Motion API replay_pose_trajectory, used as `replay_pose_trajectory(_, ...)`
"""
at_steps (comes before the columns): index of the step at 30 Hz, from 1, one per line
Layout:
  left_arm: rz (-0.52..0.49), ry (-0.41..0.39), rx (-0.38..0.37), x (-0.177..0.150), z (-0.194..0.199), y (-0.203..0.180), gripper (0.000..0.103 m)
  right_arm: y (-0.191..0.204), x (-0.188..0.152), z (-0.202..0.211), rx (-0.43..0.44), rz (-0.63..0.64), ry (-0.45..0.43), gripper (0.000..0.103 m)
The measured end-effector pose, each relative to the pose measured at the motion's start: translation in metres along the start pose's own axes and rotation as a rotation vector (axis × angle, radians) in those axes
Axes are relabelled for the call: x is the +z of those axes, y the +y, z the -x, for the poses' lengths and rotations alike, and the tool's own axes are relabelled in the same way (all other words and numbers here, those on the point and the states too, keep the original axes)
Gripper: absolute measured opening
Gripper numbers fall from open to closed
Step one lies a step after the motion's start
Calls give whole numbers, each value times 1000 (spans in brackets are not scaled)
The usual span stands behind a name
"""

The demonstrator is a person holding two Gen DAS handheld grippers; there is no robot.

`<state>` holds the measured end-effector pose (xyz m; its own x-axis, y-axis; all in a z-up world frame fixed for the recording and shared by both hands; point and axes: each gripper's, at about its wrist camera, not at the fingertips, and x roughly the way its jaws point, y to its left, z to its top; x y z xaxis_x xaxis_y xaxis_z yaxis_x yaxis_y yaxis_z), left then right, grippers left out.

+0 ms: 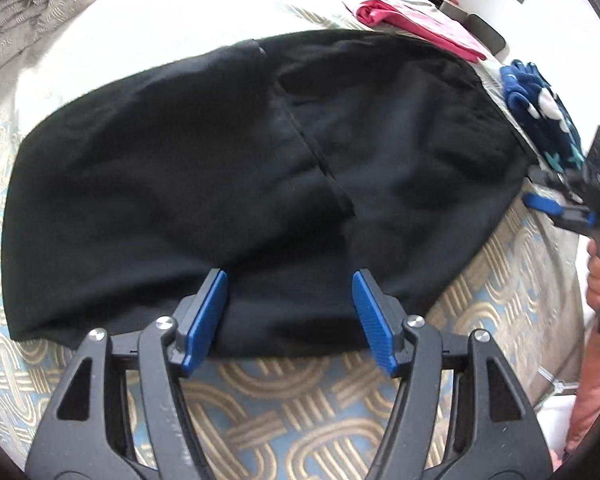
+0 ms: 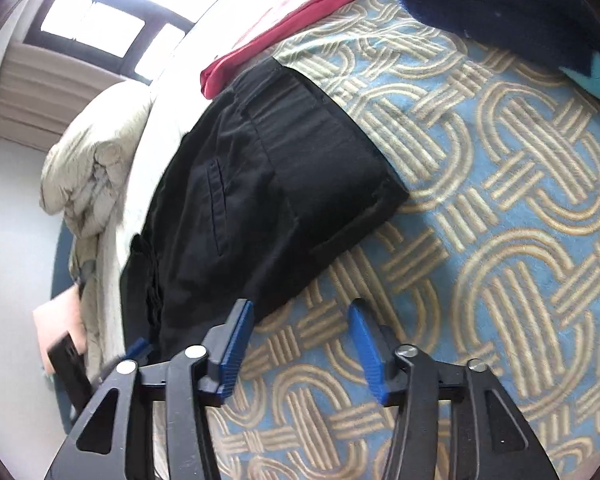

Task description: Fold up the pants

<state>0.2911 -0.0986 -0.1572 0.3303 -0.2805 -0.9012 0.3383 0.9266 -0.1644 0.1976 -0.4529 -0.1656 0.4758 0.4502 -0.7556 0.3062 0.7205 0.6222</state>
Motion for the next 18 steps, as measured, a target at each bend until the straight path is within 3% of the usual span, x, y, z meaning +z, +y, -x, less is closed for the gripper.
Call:
replay_pose_trajectory(5,66,-22,-44,-2,16,8,65,6,12,-13,21,-46,-47,67)
replay_pose_trajectory(13,105,-76,24,17,25,24,67,11,21,-18,10,-134,-138,72)
replay_pose_trajectory(15,103,-85,50,20,25,26,67,14,20,-16,-19,-127,-152,63)
replay_pose_trajectory(16,101,-91,59,20,25,26,67,14,22,-16,-31,-125,-154,49)
replay_pose_trajectory(18,107,-105,81,21,27,28,67,13,24,-15,-52,-127,-148,33)
